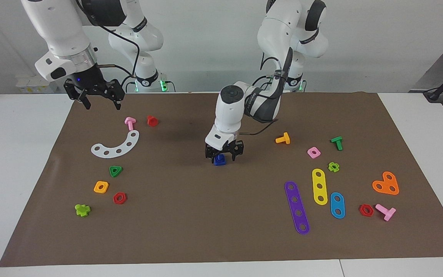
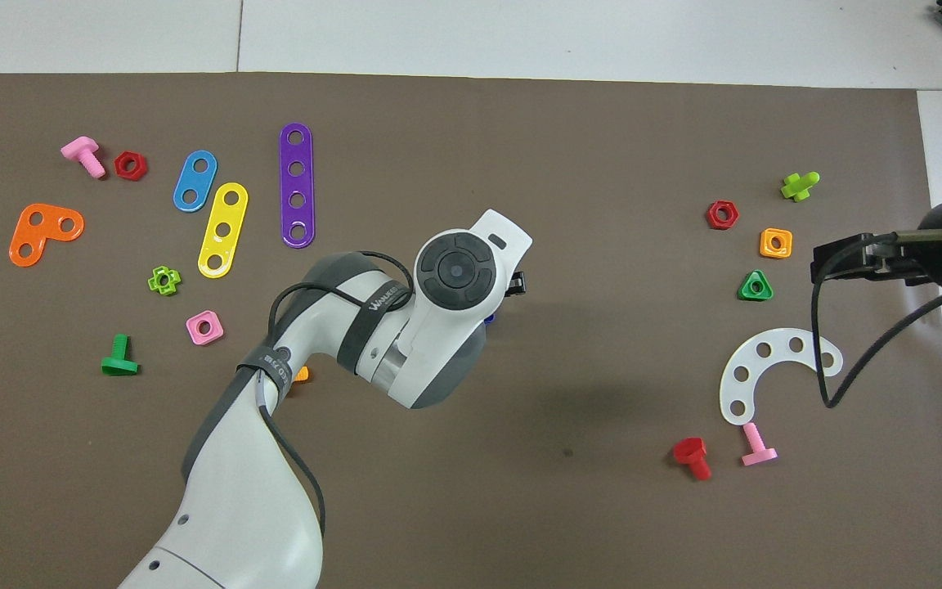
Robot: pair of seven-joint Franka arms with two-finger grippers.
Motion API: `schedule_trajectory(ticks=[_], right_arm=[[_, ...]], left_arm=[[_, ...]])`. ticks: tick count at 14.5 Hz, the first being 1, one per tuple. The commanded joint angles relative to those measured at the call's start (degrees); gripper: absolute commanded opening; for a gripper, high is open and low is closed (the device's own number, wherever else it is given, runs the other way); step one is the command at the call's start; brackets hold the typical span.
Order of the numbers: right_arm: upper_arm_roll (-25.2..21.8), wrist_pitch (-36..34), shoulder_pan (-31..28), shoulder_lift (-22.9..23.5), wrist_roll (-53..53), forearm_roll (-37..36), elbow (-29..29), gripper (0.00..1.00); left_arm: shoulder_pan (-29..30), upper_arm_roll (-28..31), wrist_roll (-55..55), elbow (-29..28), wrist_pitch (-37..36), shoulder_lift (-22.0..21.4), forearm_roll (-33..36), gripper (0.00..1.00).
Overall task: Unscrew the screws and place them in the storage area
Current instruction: 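Reach the left gripper over the blue nut on the central blue bolt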
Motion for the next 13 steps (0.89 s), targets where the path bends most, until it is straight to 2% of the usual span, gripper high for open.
schedule_trajectory(ticks=[1,4,9,11,12,13], right_arm=[[0.09,-0.90,-0.43,-0.48,-1.84,1.28,0.01,1.00],[0.09,-0.90,-0.43,-0.57,-1.84,1.28,0.10,1.00],[0.09,-0.90,-0.43,-0.48,-1.84,1.28,0.10,1.00],[0.09,-0.90,-0.43,-0.57,-1.84,1.28,0.01,1.00],[0.09,-0.90,-0.43,-0.57,-1.84,1.28,0.10,1.00],[0.09,-0.90,-0.43,-0.57,-1.84,1.28,0.01,1.00]], left_arm=[[-1.32,0.91,-0.09,-3.53,3.70,-0.78,0.19,0.87],[-1.32,0.91,0.26,-3.97,3.79,-0.78,0.19,0.78],[-1.24,0.91,0.70,-4.06,3.26,-0.87,0.37,0.38],[-1.24,0.83,0.70,-3.97,2.57,-0.95,0.28,0.11],[-1.15,0.91,0.70,-3.54,1.69,-0.95,0.28,0.04],[-0.97,0.91,0.62,-2.58,0.90,-0.87,0.28,0.04]])
